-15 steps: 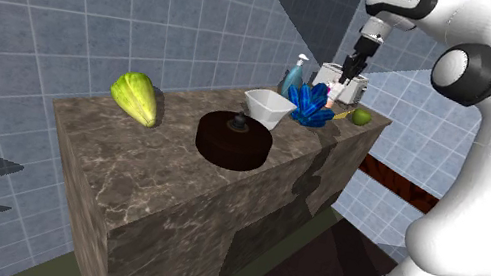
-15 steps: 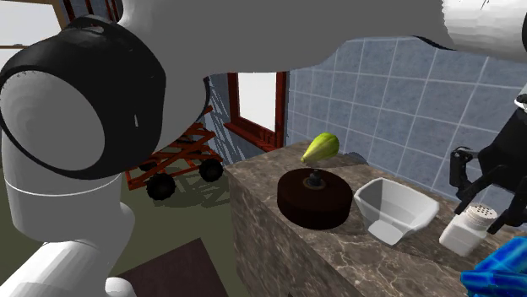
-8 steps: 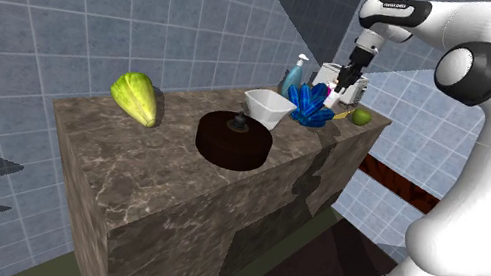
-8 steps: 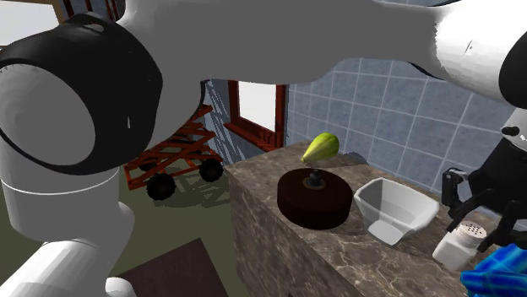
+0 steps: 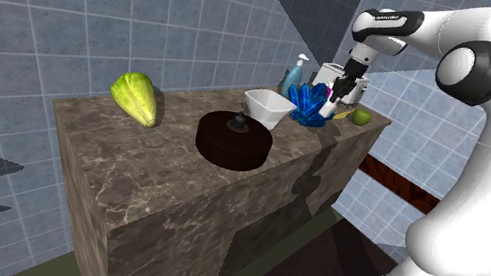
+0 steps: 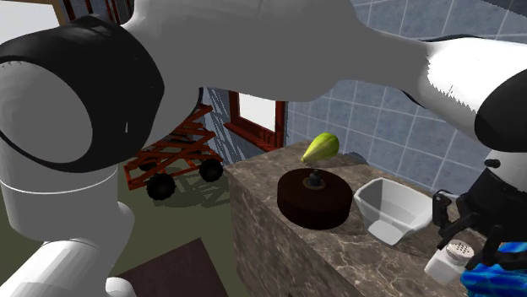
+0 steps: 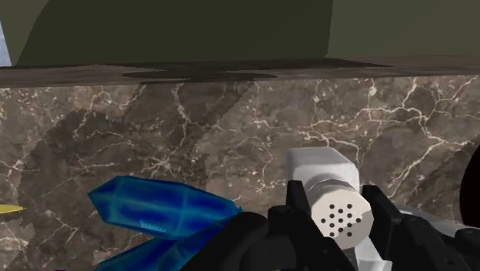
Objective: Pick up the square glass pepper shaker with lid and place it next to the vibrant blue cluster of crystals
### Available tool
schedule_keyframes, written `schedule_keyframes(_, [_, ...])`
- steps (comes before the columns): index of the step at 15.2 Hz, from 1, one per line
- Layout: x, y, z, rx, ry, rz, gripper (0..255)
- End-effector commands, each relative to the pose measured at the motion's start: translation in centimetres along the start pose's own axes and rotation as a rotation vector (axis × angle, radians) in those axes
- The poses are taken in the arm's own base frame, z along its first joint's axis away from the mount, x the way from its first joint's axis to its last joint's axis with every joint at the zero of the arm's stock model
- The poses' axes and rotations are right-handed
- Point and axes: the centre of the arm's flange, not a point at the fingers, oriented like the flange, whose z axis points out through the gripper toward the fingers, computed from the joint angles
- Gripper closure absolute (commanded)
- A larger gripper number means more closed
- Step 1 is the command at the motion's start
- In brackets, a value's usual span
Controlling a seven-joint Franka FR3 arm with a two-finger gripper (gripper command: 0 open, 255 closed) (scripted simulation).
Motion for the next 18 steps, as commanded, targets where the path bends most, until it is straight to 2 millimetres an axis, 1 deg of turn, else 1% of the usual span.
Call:
schedule_keyframes(1, [0.0, 0.1, 1.0, 0.0, 0.001, 0.0, 255])
schedule_keyframes(18, [-0.5, 1.2, 9.9, 0.0, 0.001, 0.0, 255])
